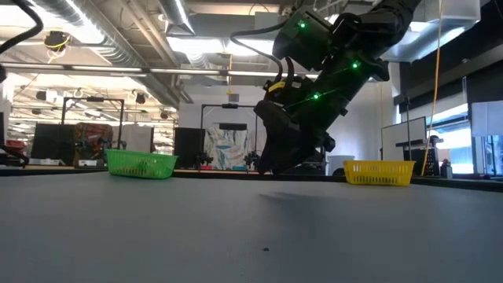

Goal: Sort produce into baskets
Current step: Put the red mushroom into the green bin

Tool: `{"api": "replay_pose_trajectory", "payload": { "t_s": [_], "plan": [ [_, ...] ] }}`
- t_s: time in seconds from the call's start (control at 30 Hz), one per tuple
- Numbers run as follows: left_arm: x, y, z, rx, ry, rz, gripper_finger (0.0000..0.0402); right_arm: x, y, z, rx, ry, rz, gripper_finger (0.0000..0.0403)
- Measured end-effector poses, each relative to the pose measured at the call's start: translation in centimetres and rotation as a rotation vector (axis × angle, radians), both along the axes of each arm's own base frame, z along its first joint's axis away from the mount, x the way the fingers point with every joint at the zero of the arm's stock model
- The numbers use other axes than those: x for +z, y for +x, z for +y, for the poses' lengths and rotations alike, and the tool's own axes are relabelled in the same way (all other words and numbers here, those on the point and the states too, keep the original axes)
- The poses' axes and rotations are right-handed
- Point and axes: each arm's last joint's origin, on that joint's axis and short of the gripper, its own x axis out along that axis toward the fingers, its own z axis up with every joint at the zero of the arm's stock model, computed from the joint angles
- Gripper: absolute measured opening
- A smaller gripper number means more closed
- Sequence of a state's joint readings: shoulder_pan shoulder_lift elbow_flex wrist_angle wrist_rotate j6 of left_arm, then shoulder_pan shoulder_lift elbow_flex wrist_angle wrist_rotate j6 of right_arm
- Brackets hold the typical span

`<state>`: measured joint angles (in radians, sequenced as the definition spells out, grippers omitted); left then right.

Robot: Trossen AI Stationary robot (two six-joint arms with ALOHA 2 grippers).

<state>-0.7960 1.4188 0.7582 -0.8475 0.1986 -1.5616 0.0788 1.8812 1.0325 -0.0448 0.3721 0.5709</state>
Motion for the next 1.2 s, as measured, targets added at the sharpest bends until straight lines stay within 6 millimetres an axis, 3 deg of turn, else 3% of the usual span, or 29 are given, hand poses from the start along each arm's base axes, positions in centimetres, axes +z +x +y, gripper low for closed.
{"api": "replay_pose_trajectory", "payload": {
  "t_s": [0.3, 0.7, 0.93, 1.2],
  "plan": [
    [-1.1, 0.1, -0.8, -0.052, 0.011, 0.018, 0.0143, 0.0, 0.0, 0.0, -0.001, 0.000, -0.002, 0.0207],
    [-1.3, 0.2, -0.6, -0.129, 0.040, -0.015, 0.0009, 0.2, 0.3, 0.0, -0.001, 0.003, -0.044, 0.0207],
    [-0.8, 0.6, -0.7, -0.163, 0.078, -0.084, 0.0015, 0.2, 0.4, 0.0, -0.002, 0.005, -0.045, 0.0207],
    [0.5, 3.0, 0.2, -0.244, 0.082, -0.178, 0.0014, 0.2, 0.4, 0.0, 0.002, 0.011, -0.045, 0.0207]
  ]
}}
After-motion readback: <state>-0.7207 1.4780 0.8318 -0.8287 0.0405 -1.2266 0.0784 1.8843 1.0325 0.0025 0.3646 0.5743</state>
